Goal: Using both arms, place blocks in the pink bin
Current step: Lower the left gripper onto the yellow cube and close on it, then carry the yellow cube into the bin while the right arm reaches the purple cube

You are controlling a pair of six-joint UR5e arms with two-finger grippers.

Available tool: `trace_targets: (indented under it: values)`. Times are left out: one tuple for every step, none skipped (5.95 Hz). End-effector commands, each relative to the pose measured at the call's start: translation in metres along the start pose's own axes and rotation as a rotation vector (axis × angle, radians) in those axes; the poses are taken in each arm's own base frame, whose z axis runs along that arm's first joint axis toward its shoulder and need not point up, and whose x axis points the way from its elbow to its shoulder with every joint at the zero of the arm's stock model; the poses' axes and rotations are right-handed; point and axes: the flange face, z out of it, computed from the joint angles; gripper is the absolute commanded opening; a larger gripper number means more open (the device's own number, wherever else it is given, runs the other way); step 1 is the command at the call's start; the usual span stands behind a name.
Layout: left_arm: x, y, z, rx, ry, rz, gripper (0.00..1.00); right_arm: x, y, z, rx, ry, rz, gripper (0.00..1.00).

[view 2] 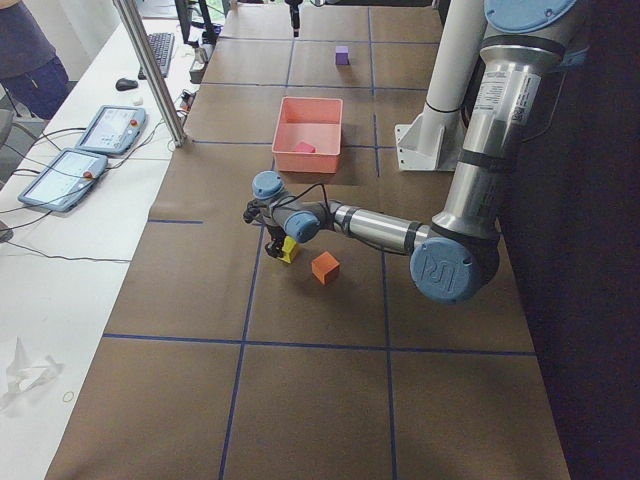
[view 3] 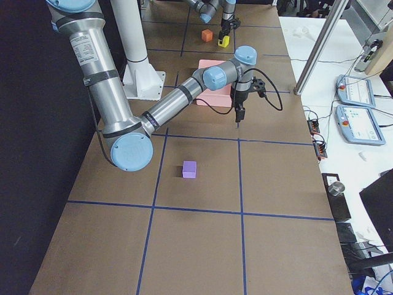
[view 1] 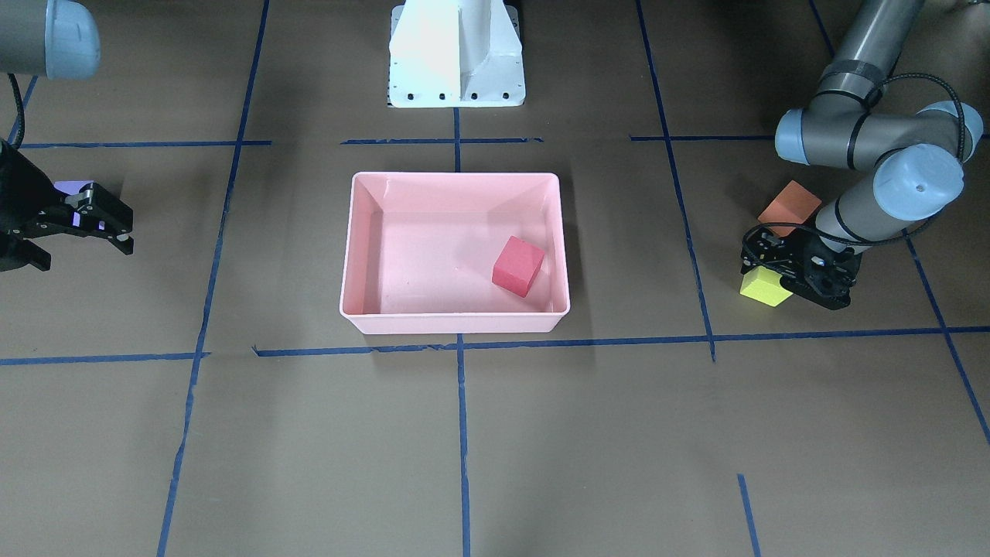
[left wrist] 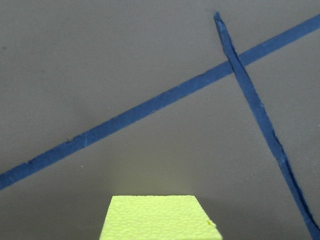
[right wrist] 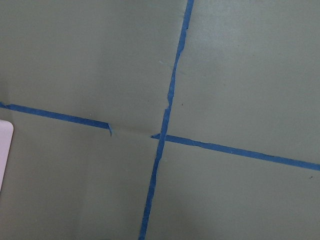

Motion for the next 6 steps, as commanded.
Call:
trace_targets:
  values:
    - [0.013,-0.008,-0.014,0.033,-0.01,-0.002,0.37,0.015,0.007,0.004,-0.01,0.009,-0.037,1.0]
    - [0.036,-0.017,-0.041,0.046,0.0,-0.042,0.37,0.039,0.012,0.002,-0.011,0.02,-0.066,1.0]
    - [0.063,-0.032,-0.069,0.074,0.004,-0.055,0.37,0.084,0.033,0.003,-0.035,0.006,-0.1,1.0]
    - [0.099,-0.058,-0.097,0.112,0.028,-0.138,0.37,0.132,0.052,-0.005,-0.037,-0.007,-0.134,1.0]
    - [0.145,-0.091,-0.132,0.138,0.05,-0.22,0.38,0.179,0.082,0.002,-0.065,0.004,-0.179,1.0]
    - [0.195,-0.116,-0.155,0.148,0.083,-0.302,0.39,0.202,0.121,0.007,-0.07,0.007,-0.195,1.0]
